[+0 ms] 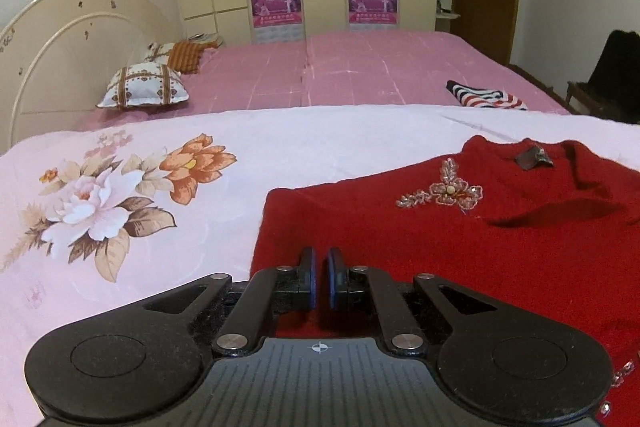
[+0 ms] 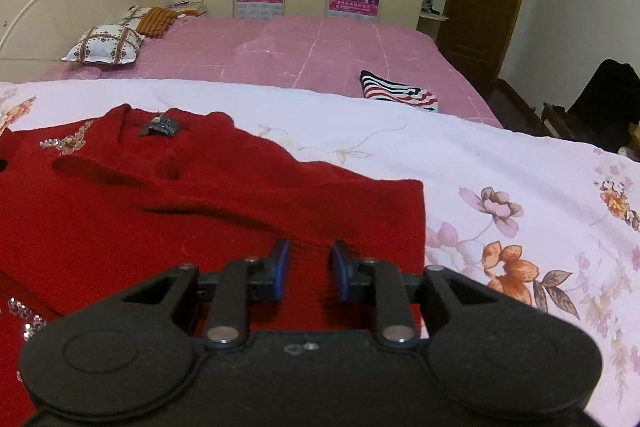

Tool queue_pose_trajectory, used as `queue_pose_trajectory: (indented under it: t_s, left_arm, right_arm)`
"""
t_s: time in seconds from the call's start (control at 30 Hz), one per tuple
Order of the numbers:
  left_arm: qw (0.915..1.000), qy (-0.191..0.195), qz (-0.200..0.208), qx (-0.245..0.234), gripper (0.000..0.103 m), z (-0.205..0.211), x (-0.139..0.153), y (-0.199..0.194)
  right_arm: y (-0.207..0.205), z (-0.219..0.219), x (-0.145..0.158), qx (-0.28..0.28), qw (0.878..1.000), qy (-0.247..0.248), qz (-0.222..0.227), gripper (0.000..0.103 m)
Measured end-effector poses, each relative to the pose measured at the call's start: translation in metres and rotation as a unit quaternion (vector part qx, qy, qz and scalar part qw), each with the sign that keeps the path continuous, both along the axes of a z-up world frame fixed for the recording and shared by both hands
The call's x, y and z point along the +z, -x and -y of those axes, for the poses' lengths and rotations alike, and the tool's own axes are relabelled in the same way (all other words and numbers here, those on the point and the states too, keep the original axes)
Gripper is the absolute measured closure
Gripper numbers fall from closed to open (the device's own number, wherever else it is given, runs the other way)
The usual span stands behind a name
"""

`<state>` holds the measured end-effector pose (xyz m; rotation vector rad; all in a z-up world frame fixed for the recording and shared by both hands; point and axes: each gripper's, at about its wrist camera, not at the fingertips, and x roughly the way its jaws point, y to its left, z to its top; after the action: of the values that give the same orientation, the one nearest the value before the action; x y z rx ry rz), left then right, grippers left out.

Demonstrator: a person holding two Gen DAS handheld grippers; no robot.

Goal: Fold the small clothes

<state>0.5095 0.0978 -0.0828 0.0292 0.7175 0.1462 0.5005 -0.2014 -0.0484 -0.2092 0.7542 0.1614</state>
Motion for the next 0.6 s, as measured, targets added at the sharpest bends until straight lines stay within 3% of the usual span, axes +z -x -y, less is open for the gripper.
queue_pose_trajectory:
  t_s: [0.2,0.43,0.6]
  left_arm:
    - [0.9986,-0.01,0.042,-0.03,0.096,0.033,0.028,0.019]
    - [0.9978,-0.023,0.001,-0.062,0.096,0.079,0.007,0.014]
    - [0.9962,-0.051,0.009,-0.071,0.096,0.085,0.006,0.019]
  right_arm:
    - [0.01,-0.016,0.013,0.003,0.999,0.037,0.033,0.076]
    - [0.008,-0.042,0.0,0.025,0.997,0.071,0.021,0.076]
    - [0.011,-0.043,-0.008,0.027,0.995,0.093,0.033,0.073]
